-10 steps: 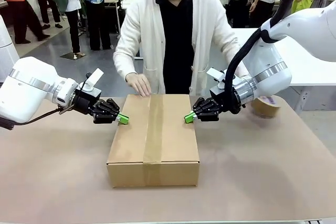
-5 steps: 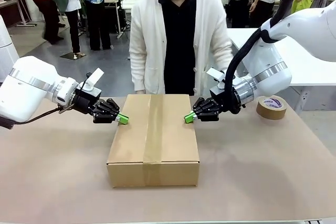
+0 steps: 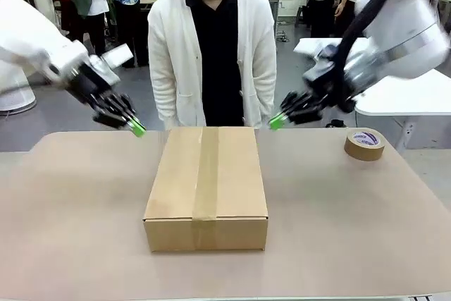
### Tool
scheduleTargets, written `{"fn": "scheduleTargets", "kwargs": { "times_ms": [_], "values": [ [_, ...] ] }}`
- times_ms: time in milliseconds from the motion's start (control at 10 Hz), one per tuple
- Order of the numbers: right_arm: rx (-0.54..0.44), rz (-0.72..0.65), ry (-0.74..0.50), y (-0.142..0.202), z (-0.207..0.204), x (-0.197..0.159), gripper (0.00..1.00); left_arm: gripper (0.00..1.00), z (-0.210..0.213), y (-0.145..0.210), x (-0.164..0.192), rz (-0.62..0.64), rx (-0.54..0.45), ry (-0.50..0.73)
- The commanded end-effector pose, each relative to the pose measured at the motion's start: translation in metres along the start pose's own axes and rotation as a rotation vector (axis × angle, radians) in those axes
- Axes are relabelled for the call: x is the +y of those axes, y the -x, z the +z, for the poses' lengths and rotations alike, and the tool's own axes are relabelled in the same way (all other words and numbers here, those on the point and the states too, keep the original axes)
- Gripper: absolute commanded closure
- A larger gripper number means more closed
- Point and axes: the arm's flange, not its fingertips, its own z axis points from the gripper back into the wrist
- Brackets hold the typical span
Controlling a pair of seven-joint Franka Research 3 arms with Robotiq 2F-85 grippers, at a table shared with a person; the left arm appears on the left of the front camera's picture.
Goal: Wrap the clocks to prevent damage.
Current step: After the human seals the box with tape, release both hands from the side flaps of the Package Box.
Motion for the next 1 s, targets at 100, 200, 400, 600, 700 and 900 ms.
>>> {"fn": "scheduleTargets", "kwargs": {
  "times_ms": [100,200,400,600,700,900],
  "values": [
    [0.104,-0.117,0.189,-0.029,0.060,0.084,0.99,1.00,0.079,-0.024,-0.039,0.015,0.065,-0.063],
    [0.130,-0.134,0.274,-0.033,0.074,0.104,0.99,1.00,0.098,-0.027,-0.057,0.029,0.063,-0.098],
    [0.169,-0.153,0.340,-0.038,0.084,0.126,0.99,1.00,0.111,-0.025,-0.073,0.039,0.063,-0.139],
    [0.135,-0.110,0.315,-0.044,0.098,0.124,0.99,1.00,0.120,-0.029,-0.070,0.008,0.039,-0.131],
    [0.135,-0.110,0.315,-0.044,0.098,0.124,0.99,1.00,0.120,-0.029,-0.070,0.008,0.039,-0.131],
    [0.135,-0.110,0.315,-0.044,0.098,0.124,0.99,1.00,0.120,-0.029,-0.070,0.008,0.039,-0.131]
  ]
}}
